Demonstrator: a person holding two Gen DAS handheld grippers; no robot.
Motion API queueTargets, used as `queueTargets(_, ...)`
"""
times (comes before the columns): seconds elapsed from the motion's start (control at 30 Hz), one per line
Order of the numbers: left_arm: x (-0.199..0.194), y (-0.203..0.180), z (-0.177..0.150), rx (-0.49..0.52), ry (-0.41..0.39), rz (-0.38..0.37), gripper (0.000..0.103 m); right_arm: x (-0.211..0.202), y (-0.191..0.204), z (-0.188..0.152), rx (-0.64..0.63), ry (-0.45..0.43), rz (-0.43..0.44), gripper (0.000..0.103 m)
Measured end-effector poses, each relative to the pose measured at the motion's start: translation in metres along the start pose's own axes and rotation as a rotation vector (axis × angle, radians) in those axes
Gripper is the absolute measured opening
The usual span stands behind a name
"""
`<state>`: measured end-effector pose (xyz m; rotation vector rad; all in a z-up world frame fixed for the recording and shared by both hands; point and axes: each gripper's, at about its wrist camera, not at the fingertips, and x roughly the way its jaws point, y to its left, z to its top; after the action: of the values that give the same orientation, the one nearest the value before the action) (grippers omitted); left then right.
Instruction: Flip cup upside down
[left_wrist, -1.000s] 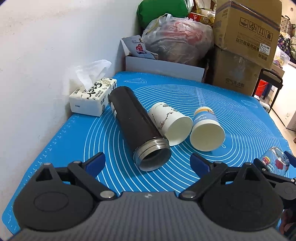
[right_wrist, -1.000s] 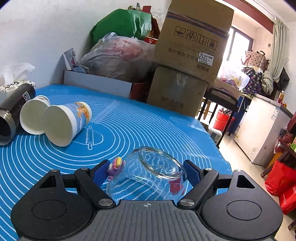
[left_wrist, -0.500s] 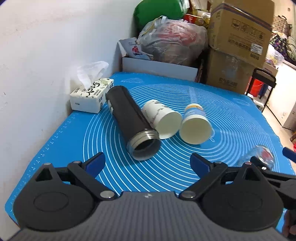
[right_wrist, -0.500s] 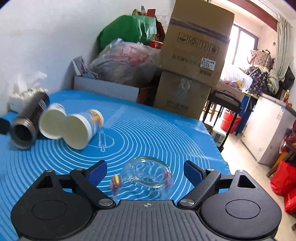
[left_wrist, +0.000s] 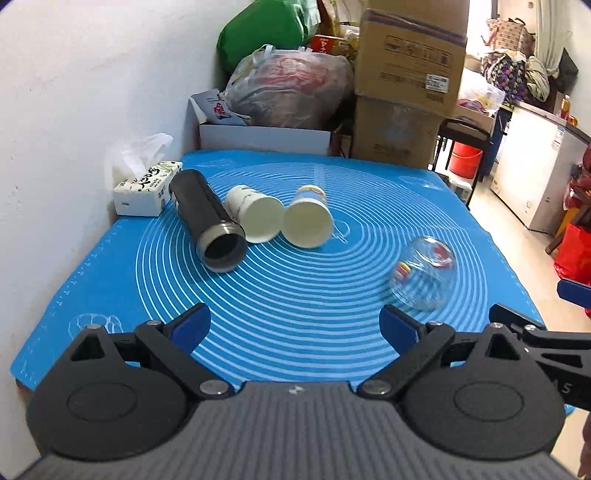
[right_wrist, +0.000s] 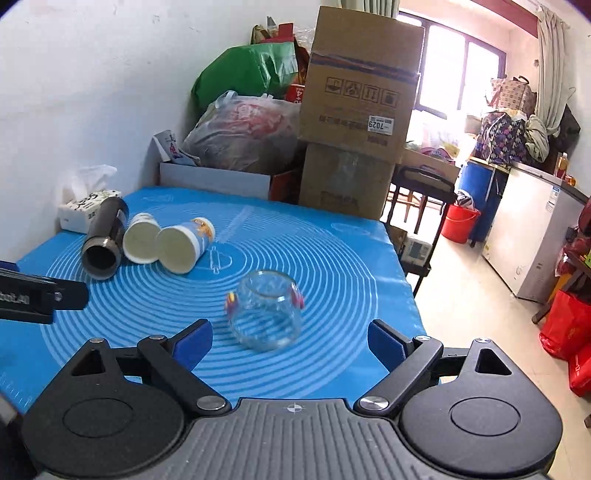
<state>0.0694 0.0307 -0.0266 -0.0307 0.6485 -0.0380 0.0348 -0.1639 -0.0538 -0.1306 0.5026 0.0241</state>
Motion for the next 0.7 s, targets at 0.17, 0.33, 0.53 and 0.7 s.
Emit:
queueTargets(0.17,-0.016,-0.01,-0.012,0.011,-0.005,-0.012,0.097,-0.023,-0.011,-0.011,0.022,0.012,0.007,0.092)
queueTargets(0.33,-0.027,-0.019,-0.021,0.036,-0.01,-0.015,0.097,-0.039,-0.021,-0.019,0.048,0.015,0.016,0.091)
queueTargets(0.53,-0.036,-0.027,-0.029,0.065,-0.024,-0.012,0.097,-0.05,-0.027,-0.025,0.069,0.022,0.028,0.091)
queueTargets(0.7,-0.041,-0.031,-0.032,0.082,-0.027,-0.022,0.097,-0.055,-0.029,-0.031,0.076,0.039,0.039,0.09)
